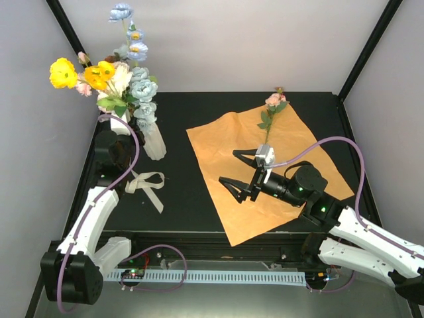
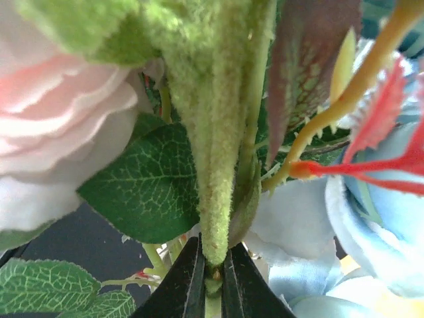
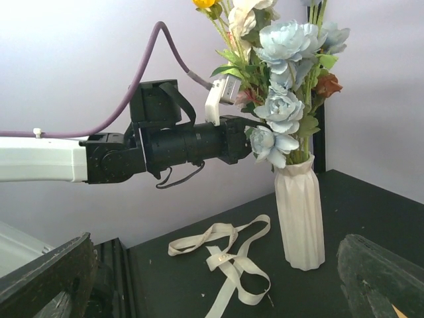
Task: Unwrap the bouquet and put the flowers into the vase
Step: Insert the fake flower into the vase, then pick up the fake flower from the wrapping paper.
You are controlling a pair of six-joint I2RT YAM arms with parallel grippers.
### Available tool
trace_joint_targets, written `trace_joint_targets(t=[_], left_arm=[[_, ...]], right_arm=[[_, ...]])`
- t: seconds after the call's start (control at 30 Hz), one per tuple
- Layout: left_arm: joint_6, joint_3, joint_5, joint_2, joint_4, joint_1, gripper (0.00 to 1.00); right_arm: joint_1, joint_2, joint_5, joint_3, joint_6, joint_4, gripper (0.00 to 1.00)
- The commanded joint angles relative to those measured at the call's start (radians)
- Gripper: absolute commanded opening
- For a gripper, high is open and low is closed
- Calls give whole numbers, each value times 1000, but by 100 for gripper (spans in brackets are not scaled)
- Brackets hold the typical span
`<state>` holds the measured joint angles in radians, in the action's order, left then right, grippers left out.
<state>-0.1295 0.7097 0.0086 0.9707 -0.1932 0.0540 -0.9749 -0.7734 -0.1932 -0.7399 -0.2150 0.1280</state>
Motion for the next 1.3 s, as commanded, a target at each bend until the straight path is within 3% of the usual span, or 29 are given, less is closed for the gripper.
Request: trace_joint_targets(t=[0.0, 0.1, 0.2, 0.27, 0.37, 0.6, 0.73, 0.87, 1.1, 1.17, 1.27], left_arm=[[-49, -16, 28, 12, 228, -2, 2], [-60, -14, 27, -24, 257, -2, 4], [-78, 3, 32, -55, 317, -2, 21], [-82, 11, 48, -80, 345, -3, 28], [-89, 4, 64, -121, 338, -3, 32], [-104, 7, 80, -183, 324, -2, 33], [-120, 44, 91, -207, 403, -2, 49], [-114, 58, 172, -238, 487, 3, 68], [-157, -5, 269, -290, 471, 91, 82], [-163, -27, 325, -294, 454, 116, 97], [-164, -65, 349, -305, 444, 139, 99]], right_arm=[[-2, 11, 13, -13, -6, 12, 100], [-2, 11, 46, -14, -14, 0, 100], [-2, -15, 110, -55, -34, -80, 100], [-2, -52, 150, -116, -33, -179, 100], [-1, -102, 213, -191, -40, -304, 100], [2, -175, 310, -237, -83, -373, 100], [23, -200, 358, -248, -102, -412, 100], [123, -253, 348, -266, -125, -472, 100], [359, -411, 261, -256, -153, -501, 96], [421, -497, 252, -262, -142, -495, 93], [517, -630, 220, -288, -143, -477, 82]])
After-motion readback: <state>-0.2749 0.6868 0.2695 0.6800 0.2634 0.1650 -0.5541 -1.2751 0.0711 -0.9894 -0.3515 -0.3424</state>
